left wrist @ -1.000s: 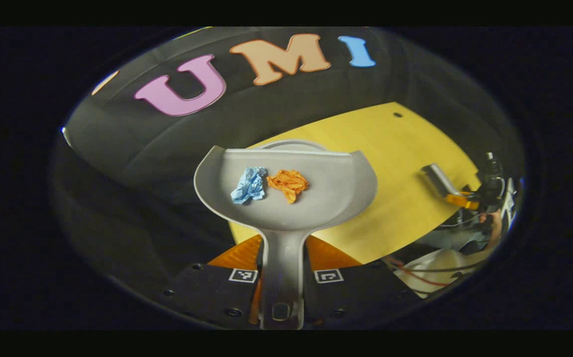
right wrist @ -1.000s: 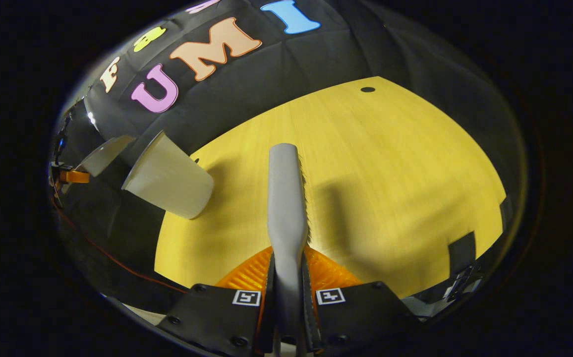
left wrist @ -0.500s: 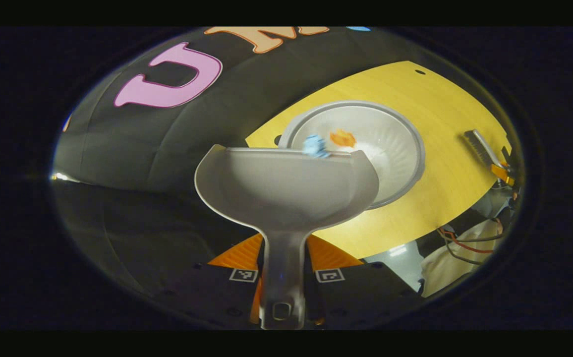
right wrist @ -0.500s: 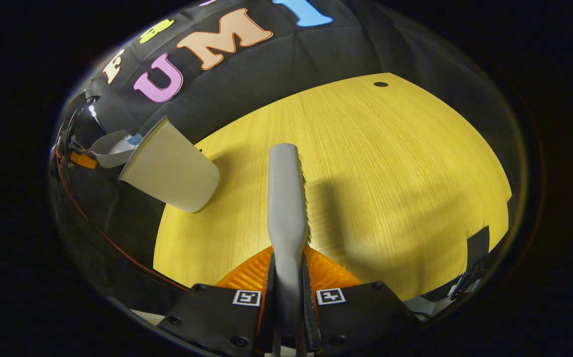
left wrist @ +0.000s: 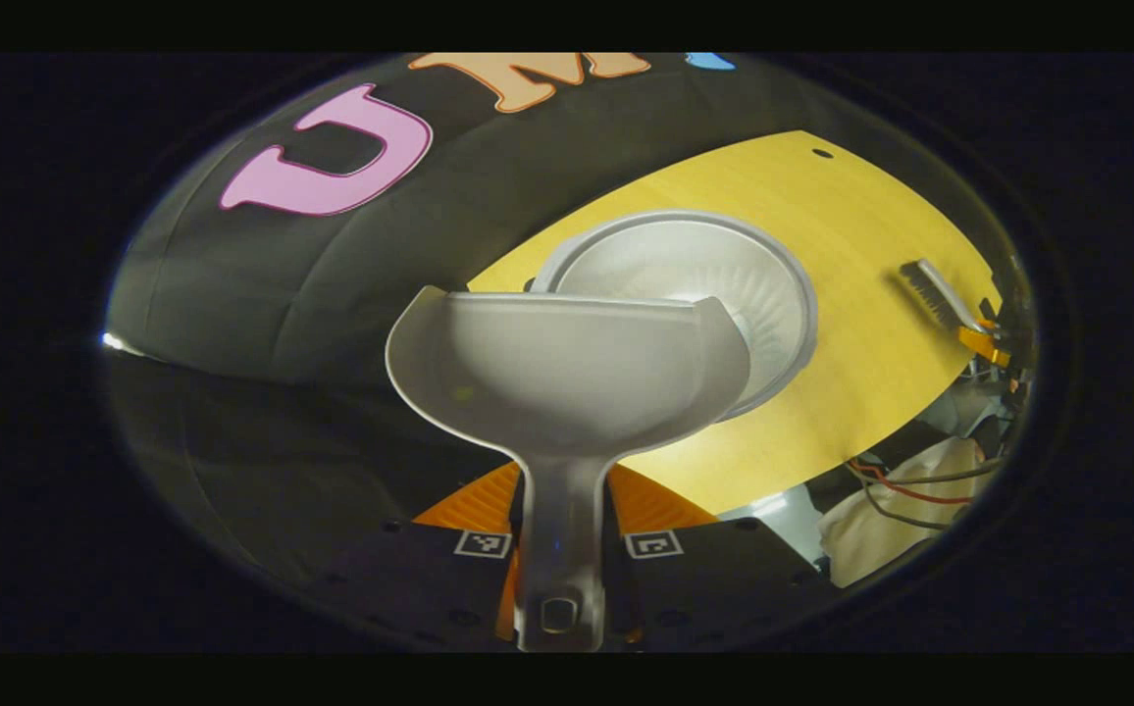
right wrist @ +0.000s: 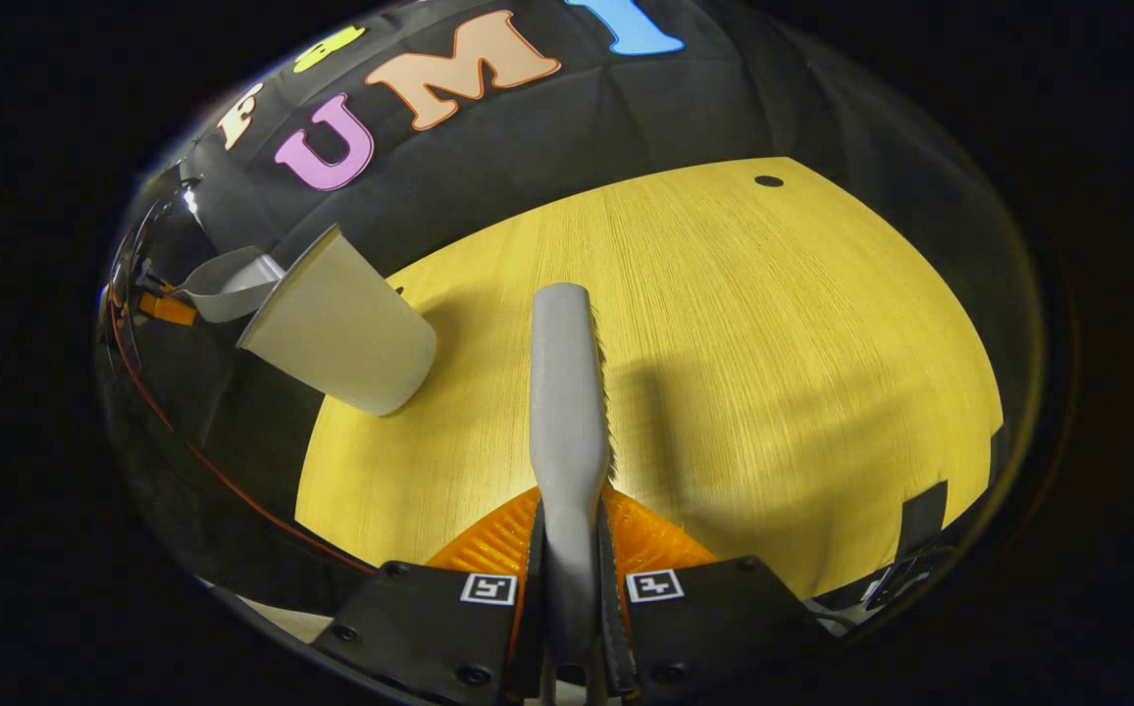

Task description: Pick up the small broom and dustpan from the desktop, sweep the trash into the dustpan with the broom, and then empty the trash into the garbage bin.

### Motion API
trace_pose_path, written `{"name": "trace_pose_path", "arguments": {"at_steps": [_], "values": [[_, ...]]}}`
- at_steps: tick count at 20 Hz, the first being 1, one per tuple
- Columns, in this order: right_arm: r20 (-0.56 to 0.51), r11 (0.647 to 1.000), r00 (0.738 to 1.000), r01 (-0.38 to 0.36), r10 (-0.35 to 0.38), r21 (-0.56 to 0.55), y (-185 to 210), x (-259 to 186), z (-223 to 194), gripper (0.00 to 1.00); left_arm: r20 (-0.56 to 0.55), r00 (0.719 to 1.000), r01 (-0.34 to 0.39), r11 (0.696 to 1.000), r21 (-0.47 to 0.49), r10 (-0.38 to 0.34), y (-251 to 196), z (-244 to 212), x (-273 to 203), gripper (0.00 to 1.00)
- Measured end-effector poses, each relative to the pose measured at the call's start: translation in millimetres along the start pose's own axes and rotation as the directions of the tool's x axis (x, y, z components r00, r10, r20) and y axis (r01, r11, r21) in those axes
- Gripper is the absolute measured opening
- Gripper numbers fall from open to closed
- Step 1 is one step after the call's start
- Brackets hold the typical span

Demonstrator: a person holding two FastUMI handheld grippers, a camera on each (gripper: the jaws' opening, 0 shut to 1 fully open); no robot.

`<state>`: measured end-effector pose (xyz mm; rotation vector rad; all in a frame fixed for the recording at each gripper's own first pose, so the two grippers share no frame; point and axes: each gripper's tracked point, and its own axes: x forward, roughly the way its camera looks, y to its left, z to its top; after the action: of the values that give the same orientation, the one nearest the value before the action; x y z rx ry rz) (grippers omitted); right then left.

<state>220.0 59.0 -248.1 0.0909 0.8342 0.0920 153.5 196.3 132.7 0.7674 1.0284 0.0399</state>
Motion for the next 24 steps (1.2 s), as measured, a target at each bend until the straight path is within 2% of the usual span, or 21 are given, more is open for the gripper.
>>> {"name": "trace_pose_path", "arguments": {"at_steps": [3,5,9,11,12,14,15,16,17,19,21,24], "values": [[-0.007,1.000,1.000,-0.010,0.010,-0.014,4,-2,-1,0.27,0.151,0.988,0.017,0.996,-0.085,-0.004,-10,14,-8,0.28],[-0.008,1.000,1.000,-0.010,0.010,-0.021,5,-6,-3,0.27,0.277,0.961,0.052,0.990,-0.128,-0.015,-26,30,-29,0.28],[-0.024,0.999,0.999,-0.031,0.031,-0.034,-2,-16,-12,0.27,0.511,0.852,0.208,0.969,-0.133,-0.112,-76,65,-83,0.27],[-0.030,0.999,0.999,-0.022,0.021,-0.045,-16,-19,-15,0.26,0.572,0.802,0.290,0.950,-0.119,-0.173,-130,86,-94,0.27],[-0.036,0.999,0.999,-0.021,0.019,-0.042,-22,-21,-16,0.26,0.588,0.780,0.336,0.935,-0.109,-0.212,-162,90,-97,0.27],[-0.054,0.999,0.999,-0.009,0.007,-0.040,-38,-21,-20,0.27,0.605,0.742,0.448,0.885,-0.127,-0.288,-224,101,-92,0.27],[-0.058,0.999,0.998,-0.001,-0.002,-0.050,-47,-21,-22,0.27,0.599,0.738,0.498,0.850,-0.172,-0.311,-254,105,-86,0.27],[-0.066,0.998,0.998,0.009,-0.012,-0.058,-55,-22,-24,0.26,0.592,0.745,0.516,0.827,-0.223,-0.306,-280,100,-77,0.29],[-0.069,0.998,0.997,0.017,-0.022,-0.063,-63,-21,-24,0.27,0.581,0.763,0.505,0.822,-0.262,-0.283,-297,94,-66,0.28],[-0.079,0.998,0.996,0.032,-0.037,-0.063,-73,-14,-28,0.26,0.549,0.810,0.433,0.842,-0.322,-0.207,-317,80,-42,0.28],[-0.097,0.997,0.994,0.047,-0.054,-0.068,-79,-5,-31,0.26,0.504,0.849,0.386,0.836,-0.390,-0.157,-343,62,-9,0.28],[-0.121,0.996,0.991,0.050,-0.059,-0.071,-77,11,-35,0.26,0.428,0.886,0.377,0.815,-0.441,-0.178,-390,22,47,0.28]]}}
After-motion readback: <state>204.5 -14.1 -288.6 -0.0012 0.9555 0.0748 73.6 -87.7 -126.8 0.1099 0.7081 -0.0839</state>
